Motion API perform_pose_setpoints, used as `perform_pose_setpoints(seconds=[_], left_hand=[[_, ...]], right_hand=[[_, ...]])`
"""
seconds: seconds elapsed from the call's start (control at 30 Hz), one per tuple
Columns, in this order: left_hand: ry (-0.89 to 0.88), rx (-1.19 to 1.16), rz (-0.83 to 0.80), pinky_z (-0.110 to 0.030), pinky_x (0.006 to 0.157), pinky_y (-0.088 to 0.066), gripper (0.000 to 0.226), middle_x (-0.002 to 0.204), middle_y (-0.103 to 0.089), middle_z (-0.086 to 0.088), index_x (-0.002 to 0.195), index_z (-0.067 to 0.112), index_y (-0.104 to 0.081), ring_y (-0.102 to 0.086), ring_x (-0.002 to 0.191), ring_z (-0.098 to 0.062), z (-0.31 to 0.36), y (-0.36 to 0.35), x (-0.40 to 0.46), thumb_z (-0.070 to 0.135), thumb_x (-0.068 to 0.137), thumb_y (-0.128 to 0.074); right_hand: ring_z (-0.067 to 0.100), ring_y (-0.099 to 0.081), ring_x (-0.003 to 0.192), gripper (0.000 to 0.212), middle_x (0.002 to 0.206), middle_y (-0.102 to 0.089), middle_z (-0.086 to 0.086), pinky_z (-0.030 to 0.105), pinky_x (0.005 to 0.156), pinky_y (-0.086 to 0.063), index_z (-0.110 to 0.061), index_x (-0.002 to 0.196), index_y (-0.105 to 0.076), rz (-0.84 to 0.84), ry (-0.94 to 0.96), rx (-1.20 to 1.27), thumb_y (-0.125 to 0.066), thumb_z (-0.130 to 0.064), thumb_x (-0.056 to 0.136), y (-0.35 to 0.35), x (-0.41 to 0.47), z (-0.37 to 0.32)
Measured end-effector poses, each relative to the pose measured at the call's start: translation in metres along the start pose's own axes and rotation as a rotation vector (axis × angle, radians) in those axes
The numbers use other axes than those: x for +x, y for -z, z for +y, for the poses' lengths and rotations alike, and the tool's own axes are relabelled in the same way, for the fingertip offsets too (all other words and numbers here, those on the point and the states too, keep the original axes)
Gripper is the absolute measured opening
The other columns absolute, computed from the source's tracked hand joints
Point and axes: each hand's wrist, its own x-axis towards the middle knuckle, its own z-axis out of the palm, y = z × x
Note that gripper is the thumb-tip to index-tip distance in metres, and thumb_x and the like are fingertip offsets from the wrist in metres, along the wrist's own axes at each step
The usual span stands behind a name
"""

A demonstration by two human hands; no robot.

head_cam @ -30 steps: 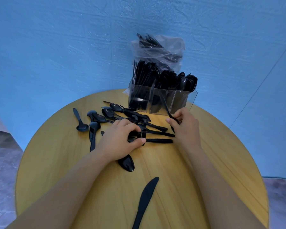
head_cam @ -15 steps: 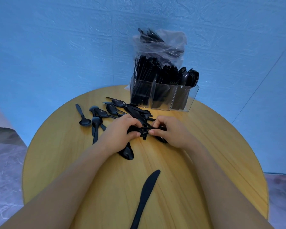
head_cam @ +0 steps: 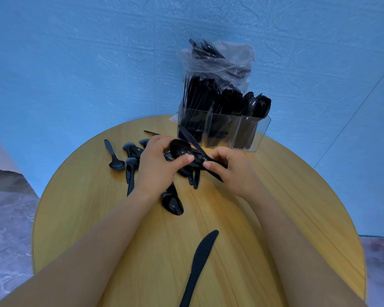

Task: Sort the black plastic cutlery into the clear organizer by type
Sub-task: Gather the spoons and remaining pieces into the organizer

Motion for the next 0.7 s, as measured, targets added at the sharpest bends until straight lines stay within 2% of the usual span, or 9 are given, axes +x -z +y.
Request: perform_pose_setpoints(seconds=[0.1, 0.17, 0.23, 0.3, 0.37, 0.47, 0.57, 0.7], left_hand=[[0.061, -0.138, 0.068, -0.031, 0.094, -0.047, 0.012, 0.105, -0.058, 0.008, 0.085, 0.034, -0.067, -0.056, 0.104, -0.010, -0.001, 0.000, 0.002, 0.025, 0.080, -0.073], [0.103, -0.254, 0.096, -0.029, 0.087, -0.053, 0.013, 0.106, -0.058, 0.006, 0.083, 0.033, -0.067, -0.059, 0.103, -0.015, 0.000, 0.000, 0.003, 0.020, 0.085, -0.067], [0.161, -0.390, 0.124, -0.020, 0.076, -0.055, 0.012, 0.109, -0.060, -0.006, 0.087, 0.025, -0.067, -0.063, 0.100, -0.018, 0.000, -0.002, 0.003, 0.015, 0.090, -0.061], [0.214, -0.464, 0.153, -0.019, 0.075, -0.055, 0.012, 0.106, -0.063, -0.013, 0.096, 0.012, -0.064, -0.065, 0.097, -0.019, 0.000, -0.001, 0.005, 0.015, 0.096, -0.052], [0.253, -0.486, 0.177, -0.023, 0.076, -0.055, 0.017, 0.097, -0.064, -0.008, 0.099, 0.009, -0.057, -0.066, 0.093, -0.015, 0.000, 0.000, 0.007, 0.016, 0.100, -0.041], [0.318, -0.601, 0.190, -0.027, 0.070, -0.057, 0.018, 0.089, -0.061, -0.005, 0.106, 0.007, -0.045, -0.069, 0.076, -0.012, 0.003, 0.000, 0.008, 0.014, 0.103, -0.029], [0.352, -0.651, 0.135, -0.026, 0.059, -0.054, 0.017, 0.077, -0.057, -0.007, 0.104, 0.007, -0.042, -0.058, 0.055, -0.010, 0.004, -0.004, 0.007, 0.014, 0.103, -0.027], [0.460, -0.773, 0.097, -0.019, 0.048, -0.046, 0.018, 0.071, -0.044, -0.003, 0.099, 0.007, -0.047, -0.039, 0.053, -0.008, 0.005, -0.008, 0.007, 0.014, 0.103, -0.031]], right_hand=[[0.005, -0.057, 0.073, 0.005, 0.075, -0.060, -0.012, 0.015, 0.065, -0.043, -0.019, 0.083, -0.064, 0.048, -0.038, 0.091, -0.064, -0.019, 0.088, -0.006, -0.002, -0.008], [0.002, -0.058, 0.075, 0.005, 0.077, -0.060, -0.015, 0.011, 0.065, -0.044, -0.021, 0.084, -0.064, 0.044, -0.059, 0.099, -0.064, -0.020, 0.088, -0.010, -0.002, -0.011], [-0.002, -0.057, 0.073, 0.007, 0.077, -0.060, -0.016, 0.006, 0.065, -0.043, -0.021, 0.084, -0.063, 0.058, -0.074, 0.089, -0.062, -0.018, 0.090, -0.013, -0.002, -0.012], [-0.001, -0.062, 0.070, 0.008, 0.080, -0.064, -0.010, 0.010, 0.068, -0.049, -0.016, 0.085, -0.063, 0.092, -0.116, 0.163, -0.060, -0.012, 0.091, -0.013, -0.001, -0.012], [0.002, -0.067, 0.070, 0.012, 0.084, -0.068, -0.003, 0.017, 0.068, -0.055, -0.017, 0.087, -0.062, 0.138, -0.165, 0.260, -0.058, -0.006, 0.091, -0.011, 0.000, -0.011], [0.002, -0.067, 0.069, 0.016, 0.084, -0.069, 0.000, 0.018, 0.066, -0.056, -0.016, 0.092, -0.066, 0.232, -0.202, 0.401, -0.059, -0.002, 0.090, -0.006, 0.000, -0.011], [0.001, -0.067, 0.073, 0.019, 0.086, -0.070, -0.001, 0.014, 0.065, -0.053, -0.009, 0.104, -0.068, 0.257, -0.187, 0.435, -0.060, -0.001, 0.089, -0.006, 0.000, -0.014], [0.001, -0.065, 0.081, 0.025, 0.091, -0.070, -0.006, 0.015, 0.073, -0.053, -0.015, 0.105, -0.071, 0.280, -0.118, 0.327, -0.061, -0.001, 0.087, -0.014, 0.000, -0.019]])
